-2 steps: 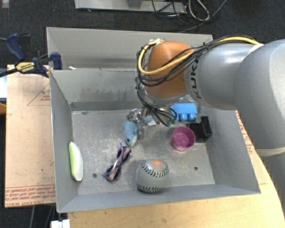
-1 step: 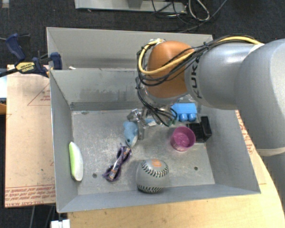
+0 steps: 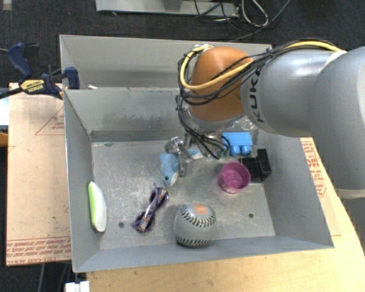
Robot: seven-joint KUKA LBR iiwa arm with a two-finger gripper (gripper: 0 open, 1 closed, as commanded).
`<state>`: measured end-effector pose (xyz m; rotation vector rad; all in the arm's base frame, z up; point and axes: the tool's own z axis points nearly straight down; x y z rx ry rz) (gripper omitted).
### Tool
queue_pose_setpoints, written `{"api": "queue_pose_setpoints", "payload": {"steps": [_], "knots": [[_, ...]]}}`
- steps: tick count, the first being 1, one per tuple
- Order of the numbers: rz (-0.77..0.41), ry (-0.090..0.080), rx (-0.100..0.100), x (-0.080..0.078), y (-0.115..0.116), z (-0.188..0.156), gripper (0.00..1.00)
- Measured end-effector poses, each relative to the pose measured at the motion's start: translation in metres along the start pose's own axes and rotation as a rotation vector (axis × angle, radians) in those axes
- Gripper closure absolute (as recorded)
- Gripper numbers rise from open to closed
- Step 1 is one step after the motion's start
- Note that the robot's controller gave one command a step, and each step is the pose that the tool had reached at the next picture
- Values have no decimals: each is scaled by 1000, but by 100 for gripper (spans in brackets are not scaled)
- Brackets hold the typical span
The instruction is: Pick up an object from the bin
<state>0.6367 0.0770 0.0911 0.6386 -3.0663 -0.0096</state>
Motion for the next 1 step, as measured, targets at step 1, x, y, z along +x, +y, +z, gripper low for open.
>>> {"api": "queue_pose_setpoints", "payload": {"steps": [1], "knots": [[0,-10,3,-3,-1,-18,100]]}}
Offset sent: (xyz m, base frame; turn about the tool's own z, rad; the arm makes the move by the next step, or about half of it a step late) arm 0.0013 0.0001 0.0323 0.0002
